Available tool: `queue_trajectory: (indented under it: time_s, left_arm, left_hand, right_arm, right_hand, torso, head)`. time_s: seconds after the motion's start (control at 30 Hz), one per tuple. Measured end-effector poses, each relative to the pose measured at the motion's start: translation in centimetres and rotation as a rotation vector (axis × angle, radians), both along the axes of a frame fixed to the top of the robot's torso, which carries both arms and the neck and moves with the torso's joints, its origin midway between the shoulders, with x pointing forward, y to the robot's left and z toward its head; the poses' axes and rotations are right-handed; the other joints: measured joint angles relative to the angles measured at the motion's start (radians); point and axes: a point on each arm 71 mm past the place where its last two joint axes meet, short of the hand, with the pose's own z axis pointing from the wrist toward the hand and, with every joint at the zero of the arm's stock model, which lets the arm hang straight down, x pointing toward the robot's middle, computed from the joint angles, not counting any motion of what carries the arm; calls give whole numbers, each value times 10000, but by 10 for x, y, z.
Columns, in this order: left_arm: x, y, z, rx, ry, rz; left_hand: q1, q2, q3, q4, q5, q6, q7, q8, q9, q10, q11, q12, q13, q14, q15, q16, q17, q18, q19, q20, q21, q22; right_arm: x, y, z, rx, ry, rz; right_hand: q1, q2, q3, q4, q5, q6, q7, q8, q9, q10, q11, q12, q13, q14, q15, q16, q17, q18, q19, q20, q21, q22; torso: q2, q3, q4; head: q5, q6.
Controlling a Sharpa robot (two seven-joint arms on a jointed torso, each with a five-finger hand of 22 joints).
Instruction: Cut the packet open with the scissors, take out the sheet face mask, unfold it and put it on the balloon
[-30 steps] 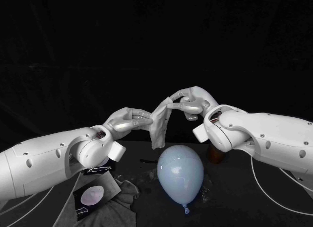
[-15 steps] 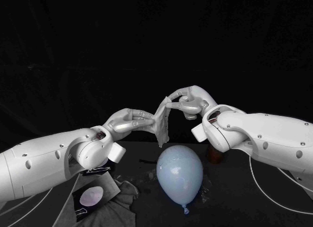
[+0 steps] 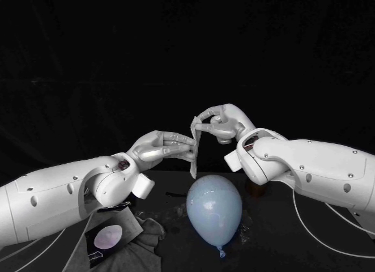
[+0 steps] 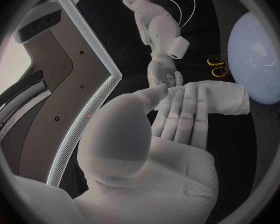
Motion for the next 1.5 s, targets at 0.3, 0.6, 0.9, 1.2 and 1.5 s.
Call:
queue_trajectory:
  time_s: [0.3,0.6,0.9,1.2,1.5]
  left_arm:
    - [-5,-17,2,-208,-53,-525]
    - [-7,-16,3,-179,-102,-642]
    - [-10,11,3,-109,-60,-555]
    - [-19,42,3,-350,520,-1413]
    - [-10,66,0,-452,831,-1300]
  left_hand:
    - [192,115,128,-128,0,-247,-247,-289,-146,-146,107,0,0,-36,35,40,0,1,36,36,0,-43]
    - [330,253,165,-166,0,16,-61,-369,-211,-156,87,0,0,-35,36,139,0,-1,35,35,51,9]
    - [305,373,107,-277,0,853,196,-133,-197,970,-297,399,96,259,-218,431,123,-5,90,-20,505,308]
    - [-74,274,-268,-12,0,1050,43,-133,-234,1571,-492,456,95,481,-399,692,286,72,187,-72,575,313]
    - [-117,308,-227,-54,0,1054,37,-289,-278,1789,-533,344,44,552,-410,575,328,115,366,-124,468,158]
  right_arm:
    - [-1,3,-6,176,-235,91]
    - [0,1,-8,745,-88,261]
    - [6,-10,-11,1490,460,409]
    - [9,-13,-13,1879,804,726]
    - [9,-19,-14,1950,1017,1109]
  right_hand:
    - [-40,-37,56,2,-2,-5,-1,-1,0,1,17,-1,-6,0,0,-15,7,-2,-1,-1,-84,2]
    - [-160,0,96,42,42,-11,0,-8,-3,21,37,-16,1,-1,0,8,6,-3,-33,30,-307,-2]
    - [-160,0,123,69,42,-16,1,-26,-11,20,36,-18,2,-1,1,3,-2,-4,-80,10,-355,-6]
    - [-171,-11,123,69,41,-44,-4,4,-12,19,35,-20,-4,-1,1,-5,0,-6,-114,43,-400,0]
    - [-171,-11,123,70,40,-50,-4,6,-3,13,30,-39,-3,-2,1,8,7,-7,-115,43,-402,2]
  torso:
    - [-1,3,2]
    - [-6,12,-4]
    - [-7,15,-4]
    - [1,3,5]
    - [-10,-1,18]
  head:
    - [14,14]
    - [-40,21]
    - [-84,45]
    - [-144,73]
    - [-166,80]
